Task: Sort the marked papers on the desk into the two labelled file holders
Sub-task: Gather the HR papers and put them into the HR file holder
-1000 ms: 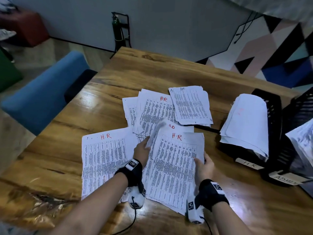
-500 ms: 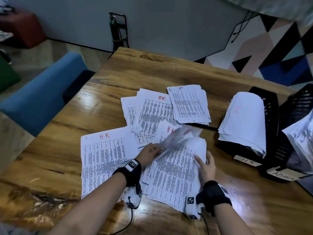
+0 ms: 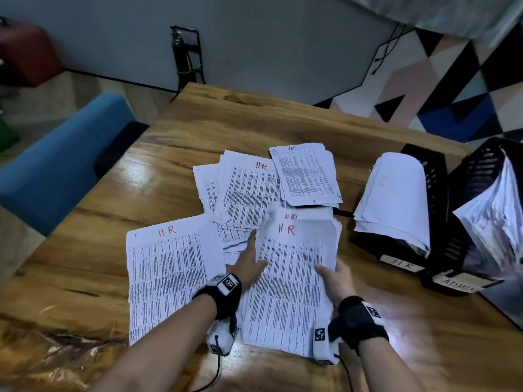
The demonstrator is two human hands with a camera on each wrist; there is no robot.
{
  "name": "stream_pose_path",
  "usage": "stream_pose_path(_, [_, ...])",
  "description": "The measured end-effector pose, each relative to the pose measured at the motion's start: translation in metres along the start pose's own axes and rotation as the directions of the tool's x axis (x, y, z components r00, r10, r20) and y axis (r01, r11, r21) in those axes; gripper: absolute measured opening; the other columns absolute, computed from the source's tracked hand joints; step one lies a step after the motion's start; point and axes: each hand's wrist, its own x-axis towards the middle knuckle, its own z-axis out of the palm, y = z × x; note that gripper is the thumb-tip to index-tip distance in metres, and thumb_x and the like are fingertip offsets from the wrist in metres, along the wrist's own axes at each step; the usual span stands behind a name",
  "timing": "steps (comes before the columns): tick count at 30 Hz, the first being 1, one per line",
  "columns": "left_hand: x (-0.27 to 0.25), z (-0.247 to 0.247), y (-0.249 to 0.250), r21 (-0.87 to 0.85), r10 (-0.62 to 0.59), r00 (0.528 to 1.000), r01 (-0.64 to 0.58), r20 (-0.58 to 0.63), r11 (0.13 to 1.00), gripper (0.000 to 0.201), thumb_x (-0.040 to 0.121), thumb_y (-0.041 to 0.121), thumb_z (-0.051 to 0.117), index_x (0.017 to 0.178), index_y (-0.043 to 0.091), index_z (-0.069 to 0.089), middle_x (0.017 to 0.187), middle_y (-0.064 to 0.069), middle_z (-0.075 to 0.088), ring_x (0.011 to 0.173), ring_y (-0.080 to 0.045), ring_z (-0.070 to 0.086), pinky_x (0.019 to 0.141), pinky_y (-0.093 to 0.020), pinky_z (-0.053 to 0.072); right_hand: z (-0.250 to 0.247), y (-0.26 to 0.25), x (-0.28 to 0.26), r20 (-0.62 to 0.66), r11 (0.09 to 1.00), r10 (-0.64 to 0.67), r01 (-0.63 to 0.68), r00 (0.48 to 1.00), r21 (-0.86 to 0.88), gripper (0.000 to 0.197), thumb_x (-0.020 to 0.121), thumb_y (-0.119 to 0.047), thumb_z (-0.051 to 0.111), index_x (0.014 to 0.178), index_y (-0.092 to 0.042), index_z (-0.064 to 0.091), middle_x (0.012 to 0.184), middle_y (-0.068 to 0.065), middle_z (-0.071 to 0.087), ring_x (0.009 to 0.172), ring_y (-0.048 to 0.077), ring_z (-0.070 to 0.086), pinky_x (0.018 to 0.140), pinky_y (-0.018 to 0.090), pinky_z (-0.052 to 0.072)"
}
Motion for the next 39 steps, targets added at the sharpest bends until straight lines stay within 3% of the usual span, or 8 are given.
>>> stream_pose_path(6, [-0.005, -0.036, 0.071, -0.183, 0.270, 0.945, -0.303, -0.185, 0.935, 0.025, 0.086, 0.002, 0.059, 0.111, 0.000, 0.056, 0.105, -0.014, 0.064, 0.070, 0.012, 0.063, 0.069, -0.008, 0.052, -0.009, -0.089, -0.029, -0.032, 0.899, -0.418, 0.419, 0.908, 0.127, 0.018, 0.084, 0.000, 0.060, 0.086, -0.018, 0.060, 0.066, -0.012, 0.072, 0.063, -0.002, 0.064, 0.061, 0.016, 0.054])
stream_pose_path(10, [-0.017, -0.052, 0.096, -0.262, 0.477, 0.868, -0.496, -0.139, 0.828, 0.049, 0.068, 0.009, 0.078, 0.112, 0.022, 0.062, 0.111, -0.001, 0.060, 0.095, 0.007, 0.062, 0.082, -0.014, 0.052, -0.015, -0.114, -0.047, 0.085, 0.853, -0.518, 0.506, 0.851, 0.130, 0.026, 0.066, -0.012, 0.070, 0.087, -0.025, 0.063, 0.073, -0.017, 0.072, 0.069, -0.006, 0.064, 0.062, 0.012, 0.052])
stream_pose_path(16, [-0.015, -0.042, 0.077, -0.153, 0.430, 0.893, -0.447, -0.131, 0.882, 0.054, 0.077, -0.006, 0.064, 0.128, 0.003, 0.049, 0.119, -0.004, 0.060, 0.100, 0.009, 0.059, 0.084, -0.015, 0.051, -0.009, -0.091, -0.046, 0.126, 0.910, -0.414, 0.413, 0.902, 0.031, 0.036, 0.075, 0.004, 0.069, 0.095, -0.025, 0.061, 0.091, -0.005, 0.068, 0.078, -0.001, 0.065, 0.080, 0.031, 0.055])
stream_pose_path(21, [-0.013, -0.040, 0.083, -0.273, 0.335, 0.920, -0.382, -0.204, 0.883, 0.033, 0.082, -0.008, 0.058, 0.109, 0.012, 0.057, 0.077, 0.023, 0.073, 0.081, 0.009, 0.066, 0.076, -0.012, 0.053, -0.016, -0.105, -0.045, 0.080, 0.926, -0.375, 0.371, 0.923, 0.066, 0.026, 0.065, -0.016, 0.074, 0.089, -0.019, 0.064, 0.087, -0.001, 0.068, 0.077, 0.008, 0.062, 0.074, 0.026, 0.053])
stream_pose_path(25, [-0.004, -0.021, 0.063, -0.127, 0.219, 0.971, -0.231, -0.099, 0.965, 0.023, 0.089, 0.006, 0.056, 0.109, 0.018, 0.055, 0.107, -0.002, 0.064, 0.102, -0.016, 0.059, 0.098, -0.036, 0.045, -0.011, -0.077, -0.045, 0.160, 0.939, -0.270, 0.297, 0.949, -0.176, 0.022, 0.083, -0.006, 0.063, 0.101, -0.016, 0.056, 0.102, 0.008, 0.064, 0.098, 0.019, 0.057, 0.095, 0.044, 0.048])
stream_pose_path(29, [0.022, -0.004, 0.078, 0.030, 0.277, 0.959, -0.276, -0.059, 0.961, 0.021, 0.084, 0.031, 0.064, 0.095, 0.013, 0.063, 0.096, -0.009, 0.066, 0.087, -0.011, 0.063, 0.086, -0.033, 0.049, -0.042, -0.100, -0.043, 0.034, 0.906, -0.301, 0.297, 0.953, -0.303, 0.008, 0.089, -0.007, 0.056, 0.090, -0.011, 0.063, 0.094, 0.012, 0.063, 0.091, 0.019, 0.055, 0.080, 0.032, 0.043])
stream_pose_path(31, [0.041, 0.008, 0.096, 0.064, 0.312, 0.949, -0.309, -0.050, 0.949, 0.021, 0.080, 0.033, 0.067, 0.085, 0.014, 0.062, 0.087, -0.014, 0.068, 0.075, -0.003, 0.061, 0.077, -0.030, 0.049, -0.071, -0.128, -0.044, -0.061, 0.870, -0.396, 0.353, 0.916, -0.343, 0.012, 0.090, -0.008, 0.056, 0.090, -0.002, 0.066, 0.087, 0.012, 0.061, 0.088, 0.018, 0.055, 0.076, 0.031, 0.040])
stream_pose_path(39, [0.108, 0.104, 0.156, 0.205, 0.087, 0.977, -0.127, 0.196, 0.971, 0.081, 0.085, 0.038, 0.061, 0.147, 0.015, 0.015, 0.154, -0.010, 0.025, 0.140, -0.026, 0.029, 0.113, -0.041, 0.029, -0.172, -0.226, -0.042, -0.612, 0.792, -0.609, 0.342, 0.505, -0.506, 0.023, 0.087, -0.001, 0.043, 0.102, 0.007, 0.058, 0.104, 0.037, 0.060, 0.097, 0.041, 0.058, 0.082, 0.046, 0.038])
